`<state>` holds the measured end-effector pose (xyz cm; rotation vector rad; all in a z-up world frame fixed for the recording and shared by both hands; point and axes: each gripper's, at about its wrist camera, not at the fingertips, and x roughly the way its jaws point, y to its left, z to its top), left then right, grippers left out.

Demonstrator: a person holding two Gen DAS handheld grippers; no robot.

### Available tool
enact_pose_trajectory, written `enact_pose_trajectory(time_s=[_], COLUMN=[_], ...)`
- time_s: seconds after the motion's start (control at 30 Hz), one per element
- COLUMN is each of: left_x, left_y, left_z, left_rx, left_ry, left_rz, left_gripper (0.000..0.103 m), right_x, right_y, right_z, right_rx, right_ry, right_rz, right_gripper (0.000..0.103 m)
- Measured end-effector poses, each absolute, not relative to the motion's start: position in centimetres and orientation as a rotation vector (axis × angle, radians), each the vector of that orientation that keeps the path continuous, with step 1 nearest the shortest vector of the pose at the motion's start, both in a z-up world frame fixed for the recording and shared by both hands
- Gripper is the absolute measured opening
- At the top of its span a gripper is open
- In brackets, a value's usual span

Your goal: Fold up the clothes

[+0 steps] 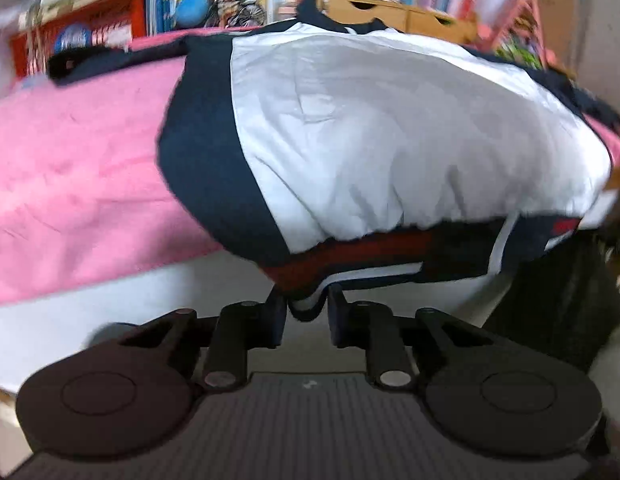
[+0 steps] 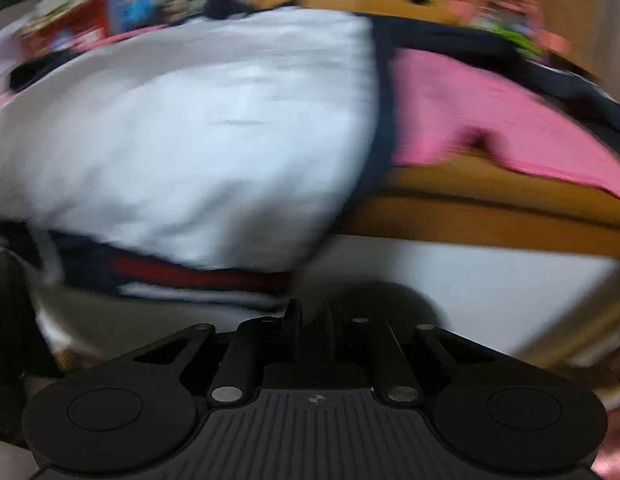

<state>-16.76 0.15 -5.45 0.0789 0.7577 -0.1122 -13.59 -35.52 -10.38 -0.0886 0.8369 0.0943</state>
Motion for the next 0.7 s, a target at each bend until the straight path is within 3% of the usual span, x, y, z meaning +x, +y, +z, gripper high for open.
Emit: enact_pose_trajectory(time_s=[0.1, 0.13, 0.2, 0.27, 0.33, 0.5, 0.7], left_x=[-17.9, -17.7, -16.5, -14.5, -11.5, -3.4, 3.9], left_y=[1.5, 2.0, 2.6, 2.6, 1.9, 0.6, -2.0], left_z=[-2.1, -0.6, 2.4, 4.9, 6.5, 6.9, 3.4], left_rx=[0.168, 0.190, 0.232, 0.273, 0.296, 0.232, 0.315], left_ry=[0.670, 0.631, 0.547, 0.465, 0.415, 0.461, 0.517], left_rz=[-0.070, -0.060, -0.044, -0.037, -0.033, -0.128, -0.247], left_gripper=[0.028, 0.041, 0.060, 0.070, 0.080, 0.080, 0.078], right_x=[-14.9, -15.2, -14.9, -12.9, -9.2, 0.0, 11.8], right_y=[-39.4, -40.3, -41.0, -40.3, -38.7, -34.5, -29.6], right_z=[-7.0, -5.4, -2.2, 0.1, 0.7, 2.0, 1.2], right_rx=[0.029, 0.064, 0.069, 0.015, -0.023, -0.117, -0.188], right_ry=[0.815, 0.776, 0.668, 0.569, 0.548, 0.496, 0.540], right_rz=[0.056, 0.078, 0.093, 0.098, 0.132, 0.217, 0.268], right_gripper=[0.017, 0.019, 0.045, 0.059, 0.060, 0.073, 0.074])
